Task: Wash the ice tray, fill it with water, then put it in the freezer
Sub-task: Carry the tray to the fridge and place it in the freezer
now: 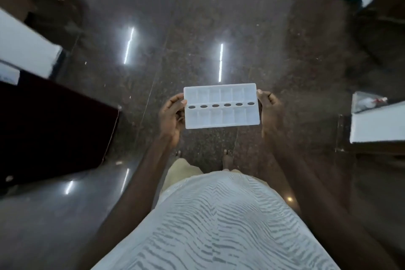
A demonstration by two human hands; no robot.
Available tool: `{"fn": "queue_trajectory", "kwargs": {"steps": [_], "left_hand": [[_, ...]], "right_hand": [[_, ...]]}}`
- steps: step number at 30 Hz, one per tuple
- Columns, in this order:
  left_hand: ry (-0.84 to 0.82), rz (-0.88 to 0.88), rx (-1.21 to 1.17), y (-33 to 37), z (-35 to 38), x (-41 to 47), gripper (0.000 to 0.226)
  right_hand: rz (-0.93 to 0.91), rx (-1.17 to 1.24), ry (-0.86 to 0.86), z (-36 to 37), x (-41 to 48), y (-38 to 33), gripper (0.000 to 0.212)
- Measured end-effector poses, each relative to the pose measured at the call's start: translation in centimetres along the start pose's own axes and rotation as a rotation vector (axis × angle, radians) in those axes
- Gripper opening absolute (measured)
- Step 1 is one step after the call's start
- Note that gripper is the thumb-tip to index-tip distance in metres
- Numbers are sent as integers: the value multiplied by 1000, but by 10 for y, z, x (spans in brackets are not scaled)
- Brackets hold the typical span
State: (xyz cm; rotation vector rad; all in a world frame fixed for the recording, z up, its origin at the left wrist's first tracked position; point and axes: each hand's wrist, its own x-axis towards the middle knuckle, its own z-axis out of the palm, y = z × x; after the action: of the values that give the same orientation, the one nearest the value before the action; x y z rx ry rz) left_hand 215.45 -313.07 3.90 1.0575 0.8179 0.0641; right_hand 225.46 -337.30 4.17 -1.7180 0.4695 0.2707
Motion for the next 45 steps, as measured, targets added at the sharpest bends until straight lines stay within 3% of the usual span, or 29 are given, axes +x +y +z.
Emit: {"fn": "queue_trajectory", "kwargs": {"steps": [10,23,26,38,45], "left_hand": [[410,82,-277,-42,-38,-64,21],[907,196,-640,-69,-119,-166,25],[970,224,-678,-74,-139,-182,33],[1132,333,-806,-62,-231,-194,12],[1219,415,-850,-46,-281,-187,27]], "right_hand": [[-73,-207,-474,59,19,-4,19],[-138,-410,-1043,194,-76,-3,15],[-157,-449,-1121,222,-101,4,14],[-204,-518,-1219,320,-181,17,12],[-242,-534,-1293,367,-221,18,15]]}}
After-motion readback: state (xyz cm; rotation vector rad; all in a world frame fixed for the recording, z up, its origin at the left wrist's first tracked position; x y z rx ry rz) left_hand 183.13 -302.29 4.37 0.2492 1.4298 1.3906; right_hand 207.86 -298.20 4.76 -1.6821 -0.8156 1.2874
